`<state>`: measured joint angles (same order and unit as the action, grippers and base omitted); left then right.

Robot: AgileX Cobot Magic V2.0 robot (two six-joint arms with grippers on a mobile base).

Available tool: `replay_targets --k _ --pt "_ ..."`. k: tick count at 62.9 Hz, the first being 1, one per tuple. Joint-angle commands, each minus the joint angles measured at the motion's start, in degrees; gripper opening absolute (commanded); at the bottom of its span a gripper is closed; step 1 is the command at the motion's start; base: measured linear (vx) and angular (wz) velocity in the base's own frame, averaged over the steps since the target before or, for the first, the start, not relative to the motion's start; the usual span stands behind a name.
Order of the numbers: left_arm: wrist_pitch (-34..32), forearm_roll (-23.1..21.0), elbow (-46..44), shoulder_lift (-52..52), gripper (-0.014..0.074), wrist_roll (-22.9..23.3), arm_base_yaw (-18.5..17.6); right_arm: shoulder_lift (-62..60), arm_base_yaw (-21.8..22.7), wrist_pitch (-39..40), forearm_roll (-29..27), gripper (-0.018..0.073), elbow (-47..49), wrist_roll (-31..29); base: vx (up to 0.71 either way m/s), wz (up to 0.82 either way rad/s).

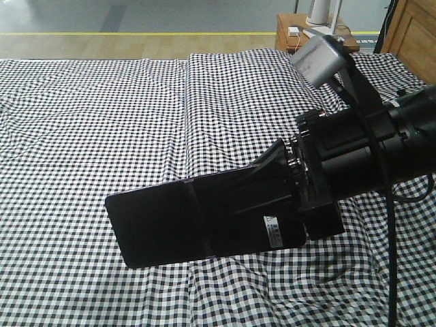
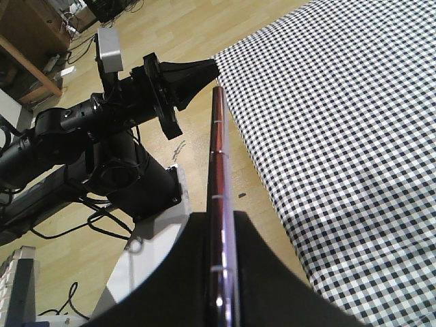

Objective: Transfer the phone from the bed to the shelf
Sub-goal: 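Raise the held phone with the right gripper toward the robot, then hold the phone in the right gripper while the base turns away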

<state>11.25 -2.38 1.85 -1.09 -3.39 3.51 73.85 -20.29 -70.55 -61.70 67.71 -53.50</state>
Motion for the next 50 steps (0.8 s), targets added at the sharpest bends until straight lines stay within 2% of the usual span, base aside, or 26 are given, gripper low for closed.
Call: replay_targets --k 1,33,50 --pt "-4.0 -0.5 0.4 -0.5 0.0001 0.0 0.0 -1.6 0.2 -3.2 -4.6 -0.0002 1.4 -0.3 0.00 0.00" --pt "-4.0 -0.5 0.4 -0.5 0.0001 0.0 0.0 -1.6 0.2 -3.2 -4.6 -0.0002 1.4 -0.3 0.00 0.01" --pt "-4.0 -0.5 0.4 -0.5 0.0001 0.0 0.0 -1.6 0.2 -3.2 -4.6 -0.0002 1.4 -0.3 -0.04 0.18"
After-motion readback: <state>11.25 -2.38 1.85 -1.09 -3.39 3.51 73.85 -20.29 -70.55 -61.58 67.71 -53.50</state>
